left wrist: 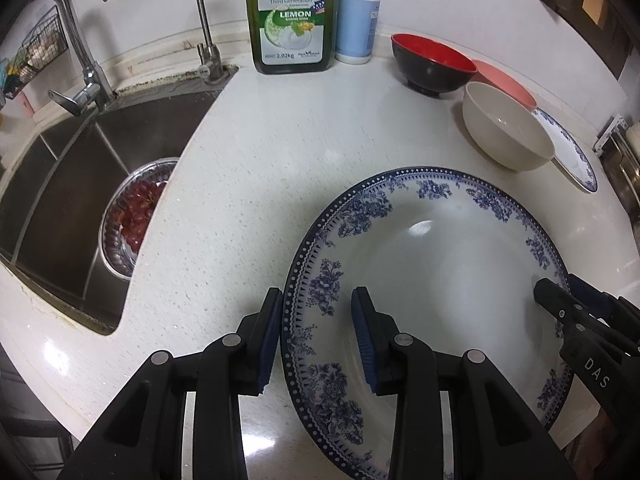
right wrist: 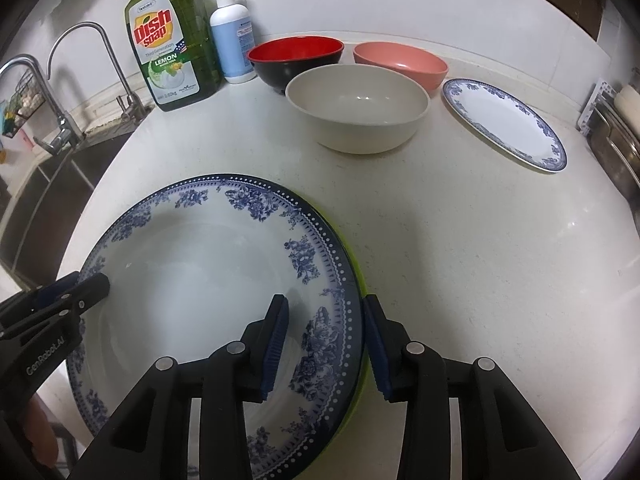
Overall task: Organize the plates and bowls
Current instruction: 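Open both tools to release the blue-patterned plate, then move both tools to the second blue-patterned plate by the pots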
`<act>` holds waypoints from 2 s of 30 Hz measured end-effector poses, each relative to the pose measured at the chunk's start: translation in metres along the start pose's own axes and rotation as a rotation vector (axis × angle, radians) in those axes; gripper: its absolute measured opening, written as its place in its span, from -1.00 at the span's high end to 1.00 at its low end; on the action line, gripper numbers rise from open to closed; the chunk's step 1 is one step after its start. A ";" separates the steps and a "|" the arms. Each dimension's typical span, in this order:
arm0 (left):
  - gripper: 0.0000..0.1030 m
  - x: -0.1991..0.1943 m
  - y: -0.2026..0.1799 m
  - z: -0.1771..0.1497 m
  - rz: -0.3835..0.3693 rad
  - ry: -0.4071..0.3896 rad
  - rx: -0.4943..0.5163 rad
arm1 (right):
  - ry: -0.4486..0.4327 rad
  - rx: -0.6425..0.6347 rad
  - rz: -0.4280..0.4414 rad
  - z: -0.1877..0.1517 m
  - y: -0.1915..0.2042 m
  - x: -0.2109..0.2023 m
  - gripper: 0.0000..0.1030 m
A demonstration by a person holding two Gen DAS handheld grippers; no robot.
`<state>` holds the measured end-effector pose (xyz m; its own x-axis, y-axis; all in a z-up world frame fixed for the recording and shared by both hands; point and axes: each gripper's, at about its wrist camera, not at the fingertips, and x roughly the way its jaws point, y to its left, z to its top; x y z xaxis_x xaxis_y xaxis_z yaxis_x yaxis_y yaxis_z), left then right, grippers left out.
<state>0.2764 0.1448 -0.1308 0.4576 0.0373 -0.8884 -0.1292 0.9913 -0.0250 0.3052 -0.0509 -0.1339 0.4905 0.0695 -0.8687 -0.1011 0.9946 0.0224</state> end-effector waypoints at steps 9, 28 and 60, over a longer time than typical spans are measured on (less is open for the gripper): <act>0.09 -0.015 -0.006 0.002 0.043 -0.071 0.022 | 0.001 -0.012 -0.012 -0.002 -0.003 -0.004 -0.25; -0.56 -0.065 -0.105 0.047 -0.133 -0.196 0.179 | -0.161 0.102 -0.055 0.025 -0.081 -0.066 -0.27; -0.81 -0.041 -0.316 0.162 -0.192 -0.291 0.202 | -0.302 0.182 -0.099 0.131 -0.291 -0.051 -0.51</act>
<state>0.4409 -0.1492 -0.0128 0.6903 -0.1452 -0.7088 0.1446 0.9876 -0.0614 0.4228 -0.3341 -0.0312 0.7265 -0.0353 -0.6863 0.1018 0.9932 0.0568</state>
